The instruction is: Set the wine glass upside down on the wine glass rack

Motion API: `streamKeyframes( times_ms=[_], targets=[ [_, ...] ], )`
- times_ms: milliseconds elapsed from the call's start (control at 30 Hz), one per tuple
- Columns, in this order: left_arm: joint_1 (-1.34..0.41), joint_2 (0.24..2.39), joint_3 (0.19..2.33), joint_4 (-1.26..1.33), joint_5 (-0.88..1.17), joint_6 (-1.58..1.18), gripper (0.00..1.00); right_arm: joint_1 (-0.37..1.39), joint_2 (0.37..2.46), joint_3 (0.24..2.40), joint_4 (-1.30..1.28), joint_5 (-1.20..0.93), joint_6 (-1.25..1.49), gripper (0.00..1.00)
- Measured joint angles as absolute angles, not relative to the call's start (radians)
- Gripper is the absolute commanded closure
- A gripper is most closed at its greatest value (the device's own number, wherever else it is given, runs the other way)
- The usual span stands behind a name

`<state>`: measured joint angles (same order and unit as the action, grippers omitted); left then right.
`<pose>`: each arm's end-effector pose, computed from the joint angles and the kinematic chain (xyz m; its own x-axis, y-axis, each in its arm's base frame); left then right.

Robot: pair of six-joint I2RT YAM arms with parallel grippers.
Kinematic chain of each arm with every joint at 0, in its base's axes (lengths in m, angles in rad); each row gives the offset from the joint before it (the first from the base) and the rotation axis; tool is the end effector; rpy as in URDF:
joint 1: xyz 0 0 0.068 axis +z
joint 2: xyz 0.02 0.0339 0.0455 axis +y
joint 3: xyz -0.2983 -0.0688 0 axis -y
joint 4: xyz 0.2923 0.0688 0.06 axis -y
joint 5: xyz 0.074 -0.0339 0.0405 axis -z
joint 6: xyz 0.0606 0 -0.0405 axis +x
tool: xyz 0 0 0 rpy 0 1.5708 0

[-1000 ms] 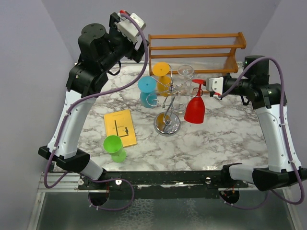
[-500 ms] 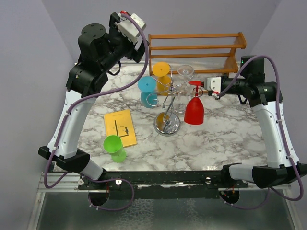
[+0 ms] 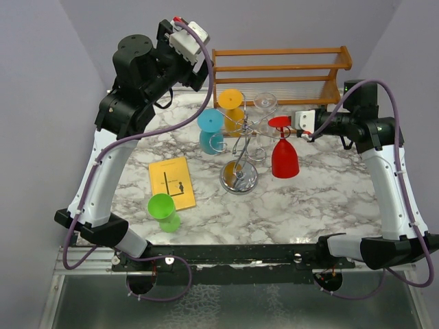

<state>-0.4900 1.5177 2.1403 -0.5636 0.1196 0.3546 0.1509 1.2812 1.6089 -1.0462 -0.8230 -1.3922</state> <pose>0.2971 -0.1667 0.6385 0.2475 0.2587 -0.9337 0.5187 0.7786 0.3532 0.2691 0.0859 0.4744 0.5220 -0.5975 -0.6087 -0.7555 0.0073 -0.6551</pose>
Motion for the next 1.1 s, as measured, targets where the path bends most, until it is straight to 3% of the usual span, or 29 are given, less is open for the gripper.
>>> streamKeyframes(
  times_ms=[533, 733, 1100],
  targets=[
    [-0.485, 1.505, 2.115, -0.578, 0.120, 0.376, 0.17, 0.150, 1.274, 1.579, -1.046, -0.729, -1.404, 0.71],
    [-0.485, 1.497, 2.096, -0.585, 0.120, 0.385, 0.17, 0.151, 1.268, 1.555, -1.045, -0.672, -1.406, 0.63],
    [-0.477, 1.476, 2.047, -0.612, 0.120, 0.402, 0.17, 0.151, 1.208, 1.372, -0.855, -0.351, -1.192, 0.49]
  ],
)
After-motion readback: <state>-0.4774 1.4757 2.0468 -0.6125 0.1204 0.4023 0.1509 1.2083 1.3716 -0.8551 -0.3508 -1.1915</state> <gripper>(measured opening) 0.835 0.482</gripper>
